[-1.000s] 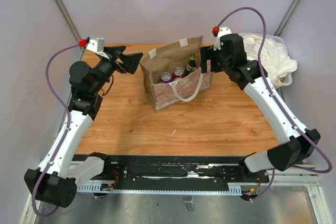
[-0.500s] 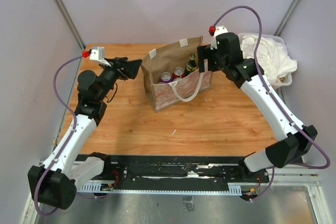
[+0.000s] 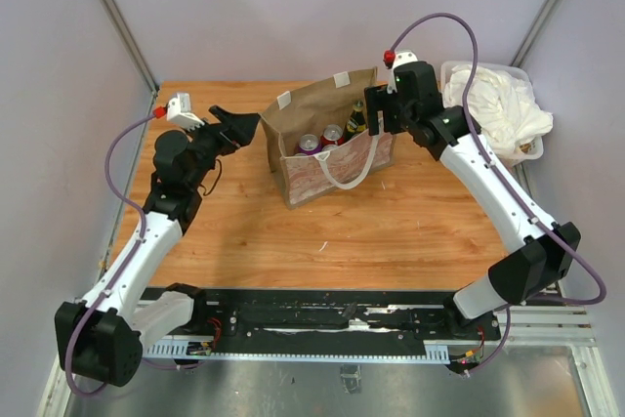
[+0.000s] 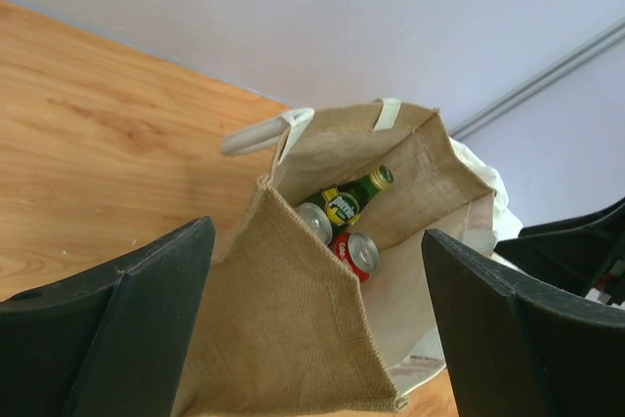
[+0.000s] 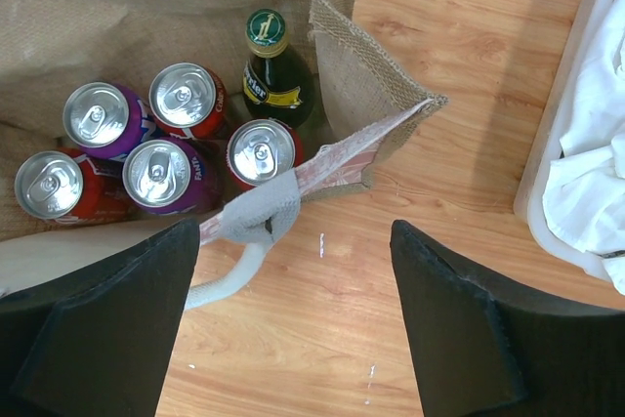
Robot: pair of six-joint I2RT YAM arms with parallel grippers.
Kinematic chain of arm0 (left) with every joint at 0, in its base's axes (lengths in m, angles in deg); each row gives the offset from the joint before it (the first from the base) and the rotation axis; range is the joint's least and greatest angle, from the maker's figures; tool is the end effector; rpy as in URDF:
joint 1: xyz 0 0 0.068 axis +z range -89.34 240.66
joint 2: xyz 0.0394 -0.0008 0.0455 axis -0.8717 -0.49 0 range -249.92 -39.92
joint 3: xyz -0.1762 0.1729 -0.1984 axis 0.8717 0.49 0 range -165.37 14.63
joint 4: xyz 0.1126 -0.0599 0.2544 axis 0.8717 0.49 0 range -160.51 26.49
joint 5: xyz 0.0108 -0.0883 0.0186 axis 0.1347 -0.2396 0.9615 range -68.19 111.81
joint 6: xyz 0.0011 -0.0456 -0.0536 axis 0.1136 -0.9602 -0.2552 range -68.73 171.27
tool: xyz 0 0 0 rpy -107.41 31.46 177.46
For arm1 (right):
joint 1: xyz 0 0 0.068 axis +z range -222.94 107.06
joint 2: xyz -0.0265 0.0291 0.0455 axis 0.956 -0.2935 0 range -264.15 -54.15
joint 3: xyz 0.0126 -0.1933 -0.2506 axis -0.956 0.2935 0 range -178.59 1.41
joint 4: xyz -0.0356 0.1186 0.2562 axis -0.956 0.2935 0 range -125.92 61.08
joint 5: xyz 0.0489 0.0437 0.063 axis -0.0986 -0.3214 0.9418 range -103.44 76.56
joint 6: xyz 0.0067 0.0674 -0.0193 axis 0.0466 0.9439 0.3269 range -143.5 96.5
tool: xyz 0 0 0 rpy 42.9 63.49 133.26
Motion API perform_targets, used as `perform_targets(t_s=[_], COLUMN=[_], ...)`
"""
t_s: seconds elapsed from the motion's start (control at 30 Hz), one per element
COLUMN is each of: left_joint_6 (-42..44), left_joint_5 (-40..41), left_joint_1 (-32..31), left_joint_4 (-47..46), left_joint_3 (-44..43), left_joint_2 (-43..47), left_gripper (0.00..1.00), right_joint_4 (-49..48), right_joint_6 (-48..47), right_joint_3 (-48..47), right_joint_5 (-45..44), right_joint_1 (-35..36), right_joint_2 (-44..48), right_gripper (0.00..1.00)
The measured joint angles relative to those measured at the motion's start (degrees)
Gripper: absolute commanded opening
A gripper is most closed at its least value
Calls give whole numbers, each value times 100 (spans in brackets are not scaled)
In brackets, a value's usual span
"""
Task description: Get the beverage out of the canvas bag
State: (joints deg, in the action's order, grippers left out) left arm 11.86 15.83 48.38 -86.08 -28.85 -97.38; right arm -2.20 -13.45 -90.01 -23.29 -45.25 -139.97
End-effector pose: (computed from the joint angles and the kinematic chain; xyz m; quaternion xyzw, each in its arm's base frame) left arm 0.2537 -0.0613 0.3709 -0.1270 0.6856 -0.3448 0.6285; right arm 0.3369 0.1656 0.4462 -0.0874 0.8512 0.0960 0.5085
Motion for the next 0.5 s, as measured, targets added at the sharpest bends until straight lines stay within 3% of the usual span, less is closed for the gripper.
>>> perform_targets(t_s=[0.17,0.4,0.5], left_joint_6=[337,745,809], left_joint_5=[188,382,459], left_joint_1=[-166,-748,-962], left_joint_4=[125,216,365], left_joint_3=[-404,-824,-824], left_joint_2=[-13,-313,-492], left_gripper=[83,73,69], right_joint_4=[-46,-201,-275], right_joint_6=[42,201,262], right_joint_3=[0,374,728], right_joint_5=[-76,-85,-72], right_joint_1=[2,4,7], right_joint_2=[-140,-190,-87], right_gripper=[69,42,39])
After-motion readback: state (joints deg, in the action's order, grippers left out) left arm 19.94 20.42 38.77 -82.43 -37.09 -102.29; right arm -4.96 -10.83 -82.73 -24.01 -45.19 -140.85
